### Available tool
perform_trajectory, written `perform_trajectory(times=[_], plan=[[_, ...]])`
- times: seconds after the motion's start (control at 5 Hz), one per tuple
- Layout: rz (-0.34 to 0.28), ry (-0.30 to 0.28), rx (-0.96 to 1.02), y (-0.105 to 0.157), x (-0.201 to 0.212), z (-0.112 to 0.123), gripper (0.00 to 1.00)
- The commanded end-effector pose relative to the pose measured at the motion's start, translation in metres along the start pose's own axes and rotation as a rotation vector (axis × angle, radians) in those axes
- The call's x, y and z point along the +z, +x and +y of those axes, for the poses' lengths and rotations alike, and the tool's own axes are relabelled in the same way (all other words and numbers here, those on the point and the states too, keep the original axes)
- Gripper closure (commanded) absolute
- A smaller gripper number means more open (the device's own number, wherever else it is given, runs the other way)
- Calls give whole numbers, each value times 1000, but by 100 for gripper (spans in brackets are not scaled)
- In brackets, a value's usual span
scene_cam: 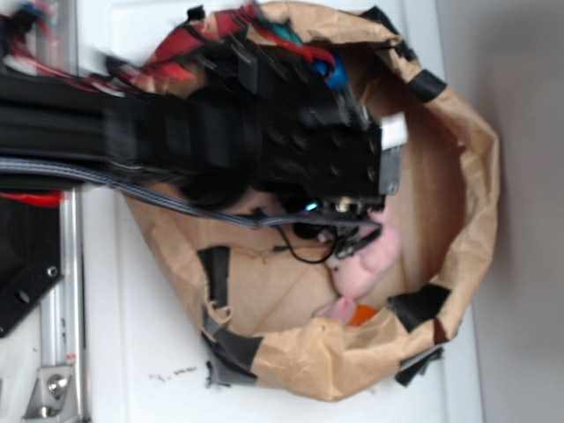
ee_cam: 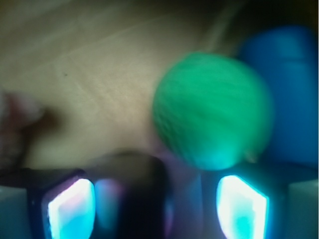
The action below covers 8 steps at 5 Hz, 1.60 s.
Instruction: Grab the black box.
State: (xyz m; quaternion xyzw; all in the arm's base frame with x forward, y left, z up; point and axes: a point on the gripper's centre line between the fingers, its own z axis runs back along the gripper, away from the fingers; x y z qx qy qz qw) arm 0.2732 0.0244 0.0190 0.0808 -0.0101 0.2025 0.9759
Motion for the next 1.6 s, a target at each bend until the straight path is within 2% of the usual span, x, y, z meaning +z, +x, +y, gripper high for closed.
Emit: perform_trajectory(times=[0.0, 0.2, 0.4, 0.6, 0.8, 1.0, 1.2, 1.4], plan=[[47, -152, -115, -20, 1, -39, 0], [23, -181, -93, -23, 11, -39, 100], [1, -180, -78, -22, 22, -32, 100], [-91, -141, -78, -18, 55, -22, 100], [-197, -170, -99, -15, 102, -2, 100], [-270, -249, -264, -14, 136, 4, 100], [-203, -243, -243, -16, 138, 12, 100], [-191, -223, -262, -16, 135, 10, 100]])
